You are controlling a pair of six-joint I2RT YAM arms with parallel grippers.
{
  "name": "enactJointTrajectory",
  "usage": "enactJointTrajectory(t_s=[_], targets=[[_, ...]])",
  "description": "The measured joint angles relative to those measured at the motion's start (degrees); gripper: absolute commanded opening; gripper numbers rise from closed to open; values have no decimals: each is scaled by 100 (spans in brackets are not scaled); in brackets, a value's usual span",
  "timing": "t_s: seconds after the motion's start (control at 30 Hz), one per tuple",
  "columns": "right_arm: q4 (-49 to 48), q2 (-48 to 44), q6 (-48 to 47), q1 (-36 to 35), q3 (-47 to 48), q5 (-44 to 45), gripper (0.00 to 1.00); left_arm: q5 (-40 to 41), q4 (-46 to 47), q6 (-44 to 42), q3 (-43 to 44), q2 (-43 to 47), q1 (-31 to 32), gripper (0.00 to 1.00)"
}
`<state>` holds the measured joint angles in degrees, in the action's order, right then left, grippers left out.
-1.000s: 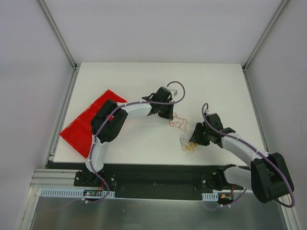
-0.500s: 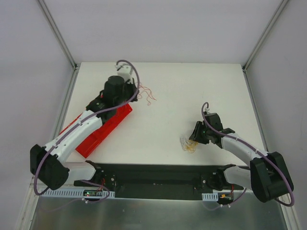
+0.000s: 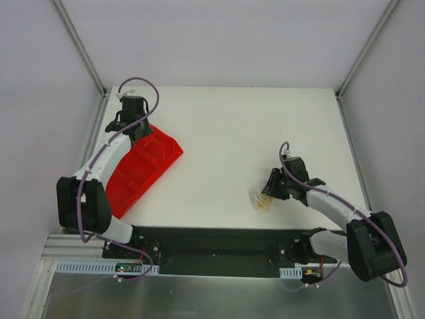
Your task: Untangle the cables
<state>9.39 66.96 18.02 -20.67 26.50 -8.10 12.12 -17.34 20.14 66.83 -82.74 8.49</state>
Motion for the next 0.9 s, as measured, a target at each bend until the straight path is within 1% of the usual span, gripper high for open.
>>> enactJointTrajectory(t_s=[0.1, 0.23, 0.47, 0.5, 0.57, 0.6, 0.63, 0.67, 0.73, 0.87, 0.9], targets=[[2, -28, 7, 0, -15, -2, 38, 92, -149, 212, 55, -409, -232, 0], [4, -33, 42, 0, -17, -4, 38, -28, -317, 498, 129, -802, -413, 0], [0, -37, 87, -20, -26, -9, 38, -334, -319, 831, 170, -975, -420, 0], [0, -37, 87, -22, -26, -9, 38, -413, -319, 859, 170, -981, -420, 6], [-4, -28, 87, -24, -26, -11, 38, -522, -319, 876, 170, -984, -420, 25], [-15, -13, 90, -26, -24, -24, 39, -592, -319, 852, 170, -984, -420, 42], [-15, 20, 92, -35, -4, -42, 40, -634, -317, 793, 170, -981, -420, 53], [-15, 66, 92, -50, 31, -76, 41, -717, -317, 761, 170, -973, -420, 59], [-15, 190, 85, -92, 118, -144, 42, -791, -323, 664, 170, -914, -420, 63], [31, 494, 61, -262, 358, -238, 42, -933, -313, 498, 166, -540, -420, 66], [79, 579, 50, -328, 435, -251, 43, -1036, -297, 428, 164, -400, -417, 69]])
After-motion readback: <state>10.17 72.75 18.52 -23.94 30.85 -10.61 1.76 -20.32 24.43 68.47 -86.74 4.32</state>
